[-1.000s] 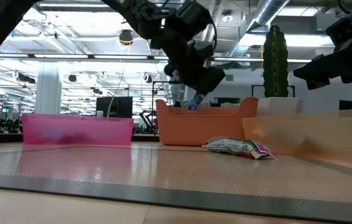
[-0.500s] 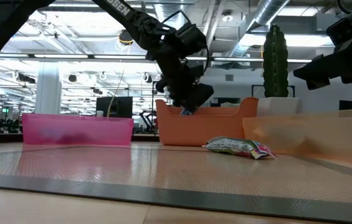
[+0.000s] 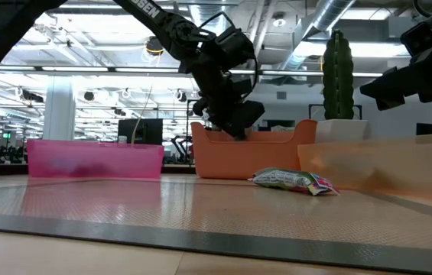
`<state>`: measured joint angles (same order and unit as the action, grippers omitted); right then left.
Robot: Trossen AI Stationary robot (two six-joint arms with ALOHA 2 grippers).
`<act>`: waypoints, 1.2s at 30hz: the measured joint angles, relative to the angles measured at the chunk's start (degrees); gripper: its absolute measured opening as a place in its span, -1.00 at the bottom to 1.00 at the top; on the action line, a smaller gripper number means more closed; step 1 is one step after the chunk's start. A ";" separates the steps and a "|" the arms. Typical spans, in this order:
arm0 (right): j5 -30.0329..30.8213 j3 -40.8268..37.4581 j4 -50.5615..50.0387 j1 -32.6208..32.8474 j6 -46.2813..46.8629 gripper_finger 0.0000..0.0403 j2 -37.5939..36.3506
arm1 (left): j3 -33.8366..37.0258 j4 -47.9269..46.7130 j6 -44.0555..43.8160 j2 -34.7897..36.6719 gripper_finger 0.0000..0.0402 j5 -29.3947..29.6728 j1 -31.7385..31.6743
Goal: Pick and place Granola Bars by type
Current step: Put the blue granola bar into the orange bin, then put the red granola bar into the red bin
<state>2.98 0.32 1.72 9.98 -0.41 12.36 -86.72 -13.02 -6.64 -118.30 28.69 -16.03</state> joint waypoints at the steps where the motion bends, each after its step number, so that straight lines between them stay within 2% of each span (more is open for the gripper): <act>1: 0.01 0.00 0.00 0.01 -0.01 -0.23 0.00 | 0.00 0.04 0.02 0.00 -0.43 0.00 -0.02; 6: 0.01 0.00 0.00 0.01 -0.01 -0.23 0.02 | 0.00 2.19 2.30 0.02 -0.33 0.10 0.12; 14: 0.01 0.00 0.00 -0.01 -0.01 -0.23 0.00 | -0.02 7.09 10.23 2.65 -0.34 0.30 3.67; 21: 0.01 0.00 0.00 0.00 0.00 -0.23 0.02 | -0.02 7.87 20.51 6.68 -0.34 0.20 10.81; 29: 0.01 0.00 0.00 0.01 0.01 -0.23 0.00 | -0.07 2.04 35.27 8.31 -0.34 -0.20 21.64; 36: 0.01 0.00 0.00 0.00 -0.01 -0.23 0.01 | -0.07 -6.21 38.46 8.31 -0.34 -11.95 28.44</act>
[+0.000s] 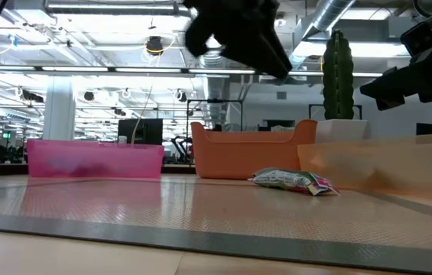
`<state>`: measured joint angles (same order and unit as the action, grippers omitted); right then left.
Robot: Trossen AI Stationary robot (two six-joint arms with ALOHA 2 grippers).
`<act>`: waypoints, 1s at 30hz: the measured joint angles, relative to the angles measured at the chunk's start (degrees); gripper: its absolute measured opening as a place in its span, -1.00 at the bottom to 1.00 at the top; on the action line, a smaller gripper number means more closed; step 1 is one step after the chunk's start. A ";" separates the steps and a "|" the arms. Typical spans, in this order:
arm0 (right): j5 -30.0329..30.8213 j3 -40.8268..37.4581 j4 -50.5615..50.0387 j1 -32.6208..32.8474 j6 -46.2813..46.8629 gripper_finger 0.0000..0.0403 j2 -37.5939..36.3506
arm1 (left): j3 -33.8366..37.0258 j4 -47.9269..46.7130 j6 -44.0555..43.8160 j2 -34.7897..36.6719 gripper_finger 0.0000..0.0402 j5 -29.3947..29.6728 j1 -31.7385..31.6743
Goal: Pick and place Granola Bars by type
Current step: Put the red granola bar into the red bin
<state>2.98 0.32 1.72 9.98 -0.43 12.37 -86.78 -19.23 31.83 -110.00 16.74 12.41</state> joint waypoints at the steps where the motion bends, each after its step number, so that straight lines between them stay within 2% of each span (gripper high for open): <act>1: 0.00 0.00 0.00 0.01 0.01 -0.23 0.00 | 0.00 -1.09 0.32 0.00 -0.34 -1.77 0.68; 5: 0.00 0.00 0.00 0.00 0.02 -0.23 -0.01 | 0.84 -4.70 4.09 0.00 -0.34 -5.74 3.04; 14: 0.00 0.00 0.14 0.02 0.01 -0.23 0.01 | 3.98 -4.32 7.13 -2.22 -0.31 -3.62 5.33; 18: 0.00 0.00 0.18 0.02 0.02 -0.23 0.00 | 3.87 -4.95 10.48 -3.83 -0.18 -2.35 4.88; 25: 0.02 0.00 -0.27 0.00 0.02 -0.23 -0.01 | 3.54 -0.85 20.83 -7.44 0.14 4.42 2.86; 30: 0.00 0.00 -0.30 0.02 0.02 -0.23 -0.01 | 3.44 1.64 26.28 -8.55 0.25 4.53 0.99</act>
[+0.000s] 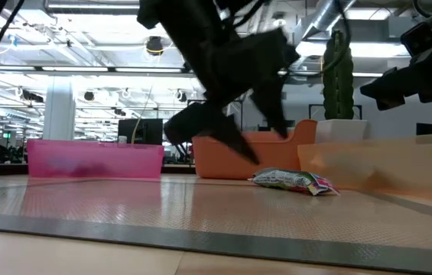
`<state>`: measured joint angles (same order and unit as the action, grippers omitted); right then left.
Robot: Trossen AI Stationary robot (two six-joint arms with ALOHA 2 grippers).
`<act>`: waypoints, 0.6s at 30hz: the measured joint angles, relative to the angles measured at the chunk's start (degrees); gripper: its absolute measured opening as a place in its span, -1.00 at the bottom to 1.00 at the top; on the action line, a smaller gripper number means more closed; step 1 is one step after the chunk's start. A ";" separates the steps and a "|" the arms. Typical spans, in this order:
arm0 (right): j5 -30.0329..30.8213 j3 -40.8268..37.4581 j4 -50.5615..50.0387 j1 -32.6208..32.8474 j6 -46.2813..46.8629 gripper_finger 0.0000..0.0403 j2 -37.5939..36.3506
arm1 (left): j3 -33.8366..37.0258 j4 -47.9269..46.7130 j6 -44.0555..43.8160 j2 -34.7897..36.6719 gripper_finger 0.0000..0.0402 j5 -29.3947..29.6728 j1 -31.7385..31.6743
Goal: Pick and place Granola Bars by type
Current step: Put the red granola bar into the red bin
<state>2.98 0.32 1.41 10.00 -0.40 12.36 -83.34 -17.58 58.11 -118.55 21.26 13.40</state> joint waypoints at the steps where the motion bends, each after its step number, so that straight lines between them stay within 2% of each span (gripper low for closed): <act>1: 0.01 0.00 0.15 -0.01 0.00 -0.23 0.00 | 0.17 -0.33 1.09 -0.04 0.26 -0.08 -0.33; 4: 0.00 0.00 -0.11 0.00 0.00 -0.23 0.00 | -0.12 2.49 5.44 -0.69 0.26 -1.62 -1.42; 10: 0.00 0.00 -0.13 0.00 -0.01 -0.23 0.00 | -1.90 1.30 8.61 -2.80 0.20 -5.51 -3.58; 13: 0.00 0.00 -0.13 -0.02 0.00 -0.23 0.02 | -4.65 1.68 8.85 -5.18 0.18 -5.63 -4.62; 18: 0.00 -0.01 -0.11 0.00 0.00 -0.23 0.00 | -10.43 -3.42 8.58 -9.13 0.17 -7.14 -5.94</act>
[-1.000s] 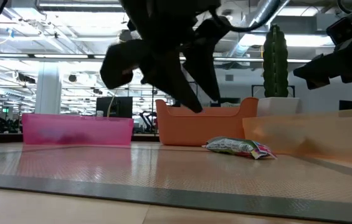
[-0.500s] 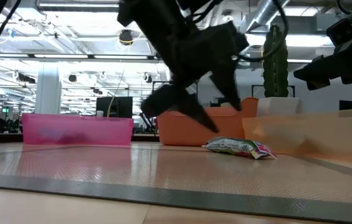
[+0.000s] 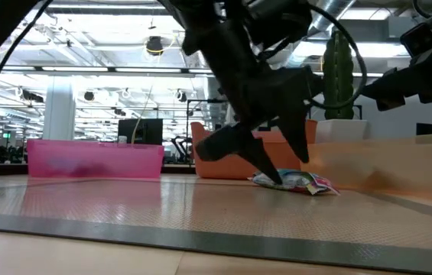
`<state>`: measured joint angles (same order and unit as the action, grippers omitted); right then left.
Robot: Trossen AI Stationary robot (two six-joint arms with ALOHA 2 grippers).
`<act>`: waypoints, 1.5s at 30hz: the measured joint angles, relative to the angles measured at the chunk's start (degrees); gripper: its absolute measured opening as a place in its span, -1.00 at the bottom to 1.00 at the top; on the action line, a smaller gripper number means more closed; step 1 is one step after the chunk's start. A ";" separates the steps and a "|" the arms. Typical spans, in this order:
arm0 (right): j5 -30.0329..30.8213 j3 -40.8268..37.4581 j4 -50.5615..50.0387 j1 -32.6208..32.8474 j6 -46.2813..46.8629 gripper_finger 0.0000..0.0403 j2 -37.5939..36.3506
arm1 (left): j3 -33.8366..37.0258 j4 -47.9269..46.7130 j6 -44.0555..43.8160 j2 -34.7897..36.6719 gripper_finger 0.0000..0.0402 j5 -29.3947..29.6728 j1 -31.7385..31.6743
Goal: Pick and place Granola Bars by type
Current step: Put the red granola bar into the red bin
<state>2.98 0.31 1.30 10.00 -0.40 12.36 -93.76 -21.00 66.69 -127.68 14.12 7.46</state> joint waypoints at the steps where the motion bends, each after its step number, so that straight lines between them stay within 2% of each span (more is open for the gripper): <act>1: 0.00 0.01 -0.07 -0.02 0.00 -0.23 0.02 | -1.21 -1.18 -0.31 -0.46 0.17 -0.87 -0.19; 5: 0.00 0.01 0.36 -0.02 -0.01 -0.23 0.00 | -3.71 -7.38 -2.56 -1.00 0.17 -5.05 -0.61; 13: -0.02 0.01 0.37 0.00 0.00 -0.23 0.02 | -3.79 -11.26 -7.63 -0.98 0.17 -10.15 -1.66; 19: 0.00 0.01 0.41 -0.02 0.00 -0.23 0.00 | -3.82 -11.31 -7.78 -0.98 0.15 -10.55 -1.73; 23: -0.01 0.00 0.41 0.00 0.00 -0.23 0.01 | -3.82 -10.97 -7.73 -0.98 -0.02 -10.40 -1.70; 38: 0.00 0.00 0.41 -0.01 0.00 -0.23 0.00 | -3.82 -9.45 -7.69 -0.98 -0.93 -10.24 -1.73; 45: 0.00 0.01 0.41 -0.01 -0.01 -0.23 0.00 | -3.79 -8.90 -8.99 -0.95 -0.98 -6.01 -1.40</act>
<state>2.98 0.32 1.72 9.99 -0.41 12.36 -97.56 -29.90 57.70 -128.63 8.12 6.06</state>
